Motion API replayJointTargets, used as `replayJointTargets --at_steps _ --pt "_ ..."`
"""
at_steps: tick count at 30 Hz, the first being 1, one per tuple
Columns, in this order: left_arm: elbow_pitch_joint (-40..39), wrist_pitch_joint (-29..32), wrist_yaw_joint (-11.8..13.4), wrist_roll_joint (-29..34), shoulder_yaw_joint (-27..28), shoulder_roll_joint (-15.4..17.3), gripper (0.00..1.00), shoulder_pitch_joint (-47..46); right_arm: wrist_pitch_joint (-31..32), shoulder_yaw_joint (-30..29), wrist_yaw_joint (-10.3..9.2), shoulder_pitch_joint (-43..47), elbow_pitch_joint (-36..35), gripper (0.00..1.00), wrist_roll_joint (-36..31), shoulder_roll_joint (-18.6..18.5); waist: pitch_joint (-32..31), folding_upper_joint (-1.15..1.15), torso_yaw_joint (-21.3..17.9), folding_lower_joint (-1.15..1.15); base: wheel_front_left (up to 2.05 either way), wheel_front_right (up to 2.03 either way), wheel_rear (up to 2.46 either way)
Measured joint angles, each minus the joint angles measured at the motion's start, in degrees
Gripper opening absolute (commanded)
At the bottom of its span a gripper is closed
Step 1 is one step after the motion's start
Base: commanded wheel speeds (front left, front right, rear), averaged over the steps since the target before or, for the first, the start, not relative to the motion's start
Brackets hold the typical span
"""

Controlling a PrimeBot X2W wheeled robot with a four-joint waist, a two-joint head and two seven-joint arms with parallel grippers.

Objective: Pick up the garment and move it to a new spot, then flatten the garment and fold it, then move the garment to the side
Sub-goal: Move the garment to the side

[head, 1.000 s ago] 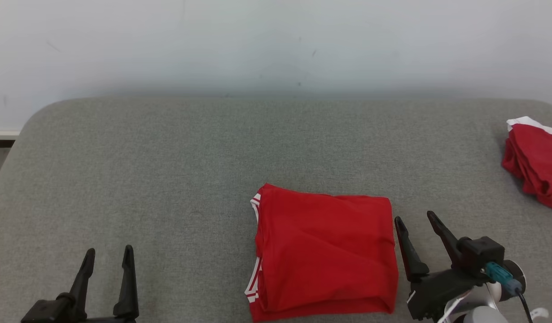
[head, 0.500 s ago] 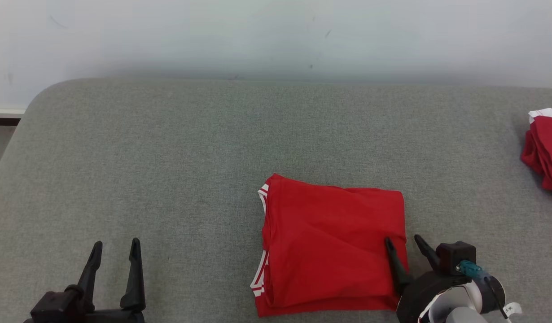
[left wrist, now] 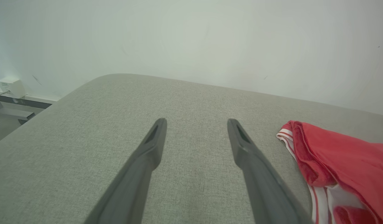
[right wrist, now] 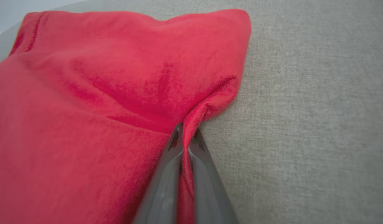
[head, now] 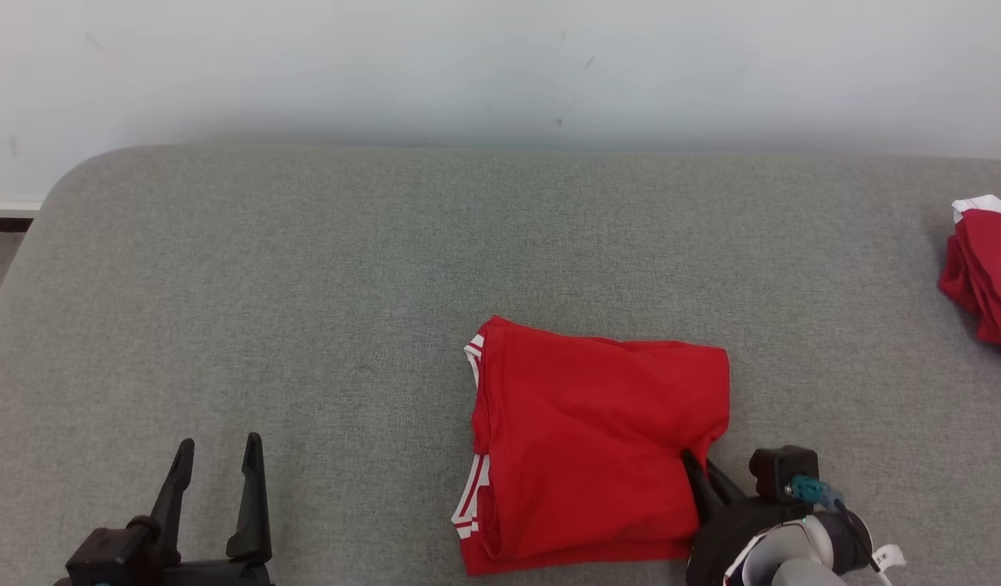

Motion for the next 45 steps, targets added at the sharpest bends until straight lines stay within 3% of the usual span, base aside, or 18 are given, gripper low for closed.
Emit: replayJointTargets --at_steps 11,19,35,45 --pt "-0.38 -0.51 0.05 -0.02 -0.51 -0.02 1.00 -1.10 -1.47 4.83 0.01 -9.43 0.99 0.00 2.13 -5.17 2.03 0.00 -0.75 0.00 0.00 0.00 0.00" --pt "-3.97 -0.85 -0.52 0.68 -1.74 -0.67 1.00 -5.22 -0.11 6.92 0.01 -19.24 -4.42 0.00 3.25 -14.16 7.79 0.01 -2.14 0.01 0.00 0.00 0.00" --pt "-12.90 -0.90 -2.01 3.71 -0.71 1.15 1.00 -10.39 7.38 2.55 0.01 -30.21 -21.96 0.00 4.17 -29.04 21.81 0.01 -10.24 0.02 0.00 0.00 0.00" --pt "-16.25 -0.91 -2.36 4.17 -0.60 3.23 1.00 -10.41 13.68 -2.26 0.01 -33.37 -25.52 0.00 7.82 -38.29 28.71 0.02 -15.71 0.02 0.00 0.00 0.00"
